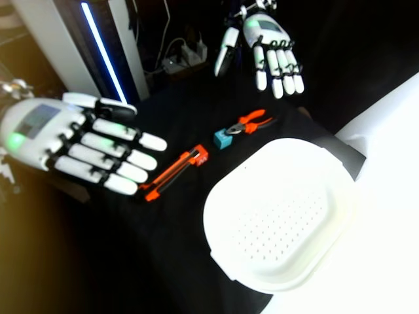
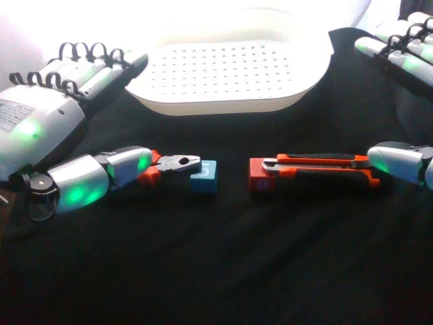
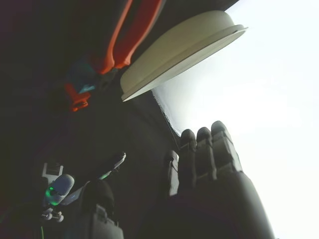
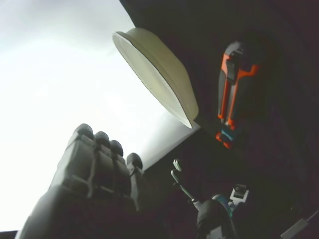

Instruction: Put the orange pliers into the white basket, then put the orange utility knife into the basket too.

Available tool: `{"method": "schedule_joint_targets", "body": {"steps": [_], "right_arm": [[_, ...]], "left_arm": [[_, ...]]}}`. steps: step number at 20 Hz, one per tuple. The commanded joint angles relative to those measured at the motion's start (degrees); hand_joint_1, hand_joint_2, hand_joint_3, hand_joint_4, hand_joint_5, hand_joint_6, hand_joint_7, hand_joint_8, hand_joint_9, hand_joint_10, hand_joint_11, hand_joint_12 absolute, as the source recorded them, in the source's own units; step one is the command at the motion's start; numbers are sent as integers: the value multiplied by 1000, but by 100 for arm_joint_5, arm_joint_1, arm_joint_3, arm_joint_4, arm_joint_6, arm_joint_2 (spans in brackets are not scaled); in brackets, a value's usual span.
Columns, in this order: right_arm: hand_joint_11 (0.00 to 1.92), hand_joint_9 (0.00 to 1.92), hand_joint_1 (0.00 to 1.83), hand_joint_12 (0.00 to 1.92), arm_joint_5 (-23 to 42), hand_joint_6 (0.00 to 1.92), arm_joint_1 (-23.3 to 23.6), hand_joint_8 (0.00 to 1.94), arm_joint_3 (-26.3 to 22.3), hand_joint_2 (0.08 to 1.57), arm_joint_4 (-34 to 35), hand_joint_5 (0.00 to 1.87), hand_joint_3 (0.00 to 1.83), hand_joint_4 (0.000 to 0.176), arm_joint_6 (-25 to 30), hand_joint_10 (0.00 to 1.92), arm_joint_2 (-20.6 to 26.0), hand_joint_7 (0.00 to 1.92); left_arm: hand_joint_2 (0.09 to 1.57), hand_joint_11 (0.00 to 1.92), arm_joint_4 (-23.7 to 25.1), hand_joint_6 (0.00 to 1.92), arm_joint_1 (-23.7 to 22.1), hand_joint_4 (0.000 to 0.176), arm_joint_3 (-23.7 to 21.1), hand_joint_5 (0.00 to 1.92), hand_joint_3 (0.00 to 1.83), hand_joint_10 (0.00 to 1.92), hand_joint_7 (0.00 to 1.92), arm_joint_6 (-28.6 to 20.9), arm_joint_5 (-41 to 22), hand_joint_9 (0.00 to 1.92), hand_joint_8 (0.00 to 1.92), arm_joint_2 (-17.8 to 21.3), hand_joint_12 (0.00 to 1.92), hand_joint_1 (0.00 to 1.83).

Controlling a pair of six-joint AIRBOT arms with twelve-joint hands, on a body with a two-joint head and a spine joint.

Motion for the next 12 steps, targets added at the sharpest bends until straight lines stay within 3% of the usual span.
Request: {"method": "schedule_joint_targets", "body": {"steps": [1,3,5,6,7,9,11,12], "right_arm": [[0,0,283,0,739,0,39,0,2,1230,-47,0,20,55,9,0,1,0],[0,0,276,0,740,0,39,0,-1,1233,-41,0,12,55,10,0,0,0],[0,0,271,0,740,0,34,0,-7,1231,-37,0,9,66,10,0,-15,0],[0,0,251,0,740,0,30,0,-4,1230,-36,0,7,65,10,0,-31,0],[0,0,245,0,739,0,30,0,-3,1231,-36,0,7,56,10,0,-38,0],[0,0,216,0,739,0,30,0,-3,1229,-36,0,4,57,10,0,-42,0],[0,0,213,0,739,0,26,0,-3,1235,-36,0,5,54,10,0,-47,0],[0,0,243,0,739,0,24,0,-4,1236,-35,0,4,50,11,0,-47,0]], "left_arm": [[1343,0,62,0,4,43,-6,0,6,8,38,-24,-664,24,9,7,105,223],[1329,0,-30,1,66,28,-8,6,0,6,67,-24,-649,41,2,-13,425,229],[1307,0,-160,4,77,17,53,43,0,18,113,-24,-463,89,5,-93,735,307],[1306,0,-287,6,77,16,130,52,0,22,120,-24,-228,106,5,-191,764,349],[1315,0,-355,8,77,0,187,84,0,23,145,-24,-73,122,6,-257,743,344],[1302,0,-497,17,75,0,314,128,0,27,169,-24,207,144,9,-421,748,473],[1277,0,-567,11,12,0,463,180,0,42,203,-24,528,192,8,-599,1008,523],[1262,0,-631,13,-32,20,554,210,0,49,221,-24,700,207,8,-685,1110,565]]}}
